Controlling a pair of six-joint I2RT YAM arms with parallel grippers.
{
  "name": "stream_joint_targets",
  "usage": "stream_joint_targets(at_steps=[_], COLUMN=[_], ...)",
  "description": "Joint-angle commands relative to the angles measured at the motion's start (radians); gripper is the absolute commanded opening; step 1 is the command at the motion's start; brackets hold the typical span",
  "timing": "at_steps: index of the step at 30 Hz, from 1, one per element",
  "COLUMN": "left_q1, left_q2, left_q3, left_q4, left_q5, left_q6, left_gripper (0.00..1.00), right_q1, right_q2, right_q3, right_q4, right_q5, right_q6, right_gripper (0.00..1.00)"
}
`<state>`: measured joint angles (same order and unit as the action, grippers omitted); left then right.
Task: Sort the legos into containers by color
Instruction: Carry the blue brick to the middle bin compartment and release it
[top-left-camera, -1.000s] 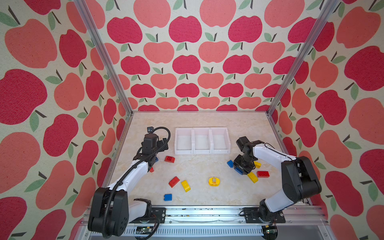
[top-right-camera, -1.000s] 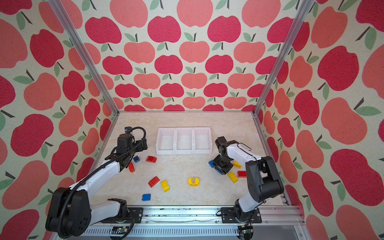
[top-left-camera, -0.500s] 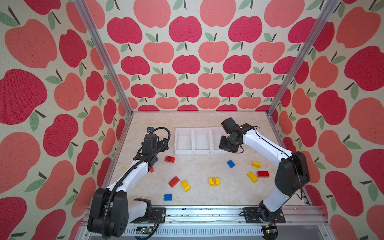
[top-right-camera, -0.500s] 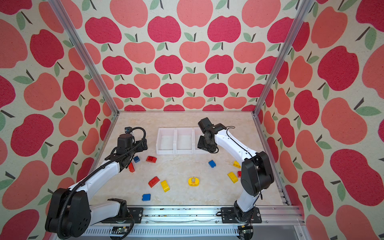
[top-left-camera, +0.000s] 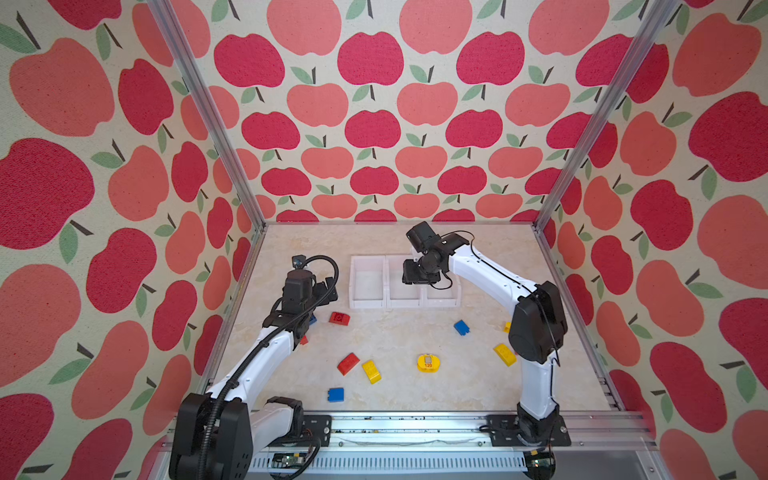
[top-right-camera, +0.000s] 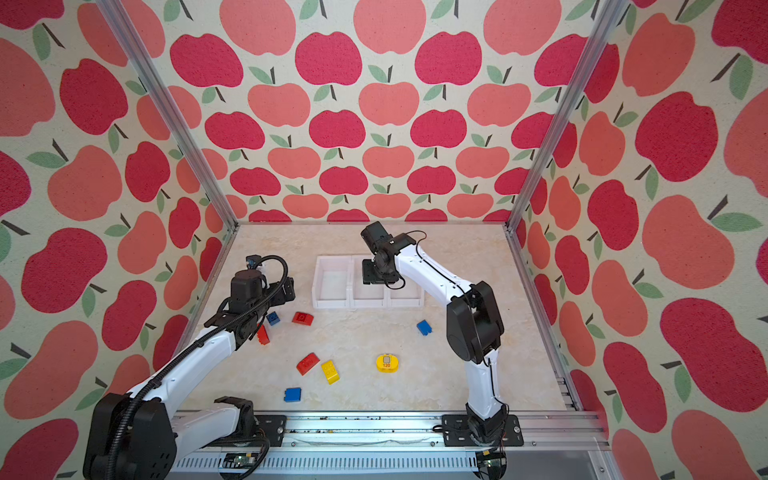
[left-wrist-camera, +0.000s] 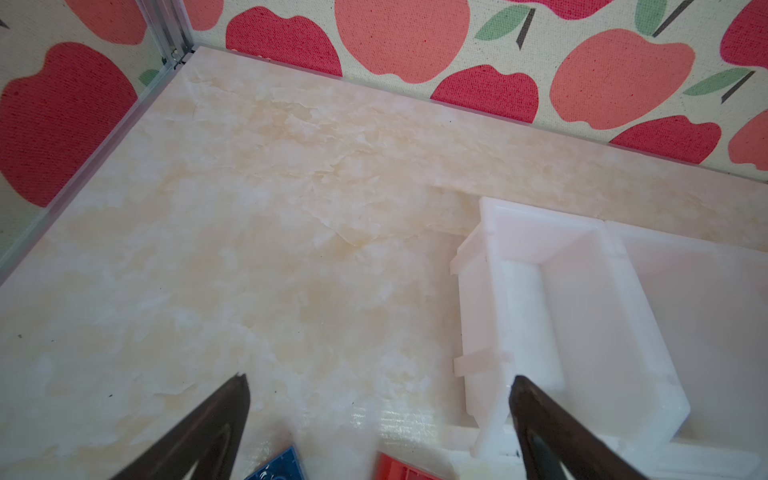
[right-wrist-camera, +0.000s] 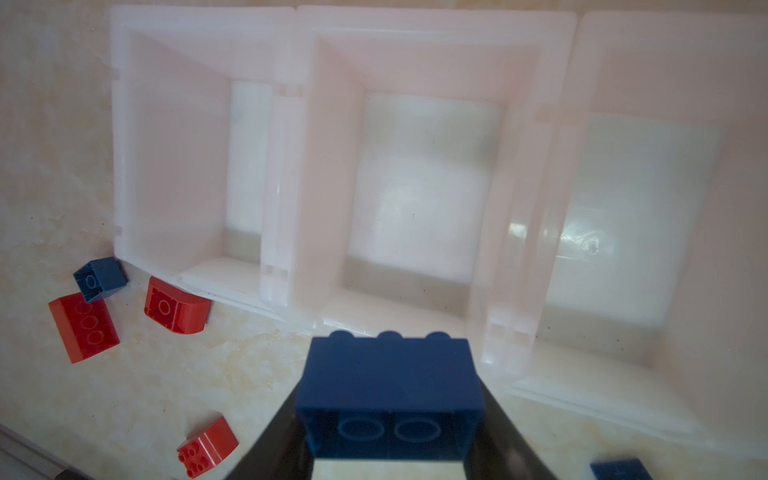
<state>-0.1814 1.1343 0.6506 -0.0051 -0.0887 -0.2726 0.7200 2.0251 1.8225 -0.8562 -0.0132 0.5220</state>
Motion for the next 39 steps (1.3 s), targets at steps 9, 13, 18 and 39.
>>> stream_joint_targets(at_steps=[9, 13, 18, 39], left_q1=[-0.007, -0.007, -0.007, -0.007], left_q2=[-0.021, -0.015, 0.001, 0.038], left_q3=[-0.019, -0.014, -0.007, 0.021], left_q4=[-0.026, -0.026, -0.024, -0.018], left_q5=[0.035, 0.043, 0.055, 0.073], left_q6=[-0.026, -0.028, -0.028, -0.032], left_gripper=[0.99, 0.99, 0.99, 0.99], right_q1=[0.020, 0.025, 0.027, 0.025], right_q2=[0.186, 0.218, 0.241, 0.220], right_q3=[0.201, 0.226, 0.248, 0.264], right_q4=[-0.091, -0.108, -0.128, -0.171], right_q5=[-0.021, -0.018, -0.008, -0.007], right_q6=[-0.109, -0.117, -0.123, -0.126], right_gripper=[0.39, 0.42, 0.48, 0.62])
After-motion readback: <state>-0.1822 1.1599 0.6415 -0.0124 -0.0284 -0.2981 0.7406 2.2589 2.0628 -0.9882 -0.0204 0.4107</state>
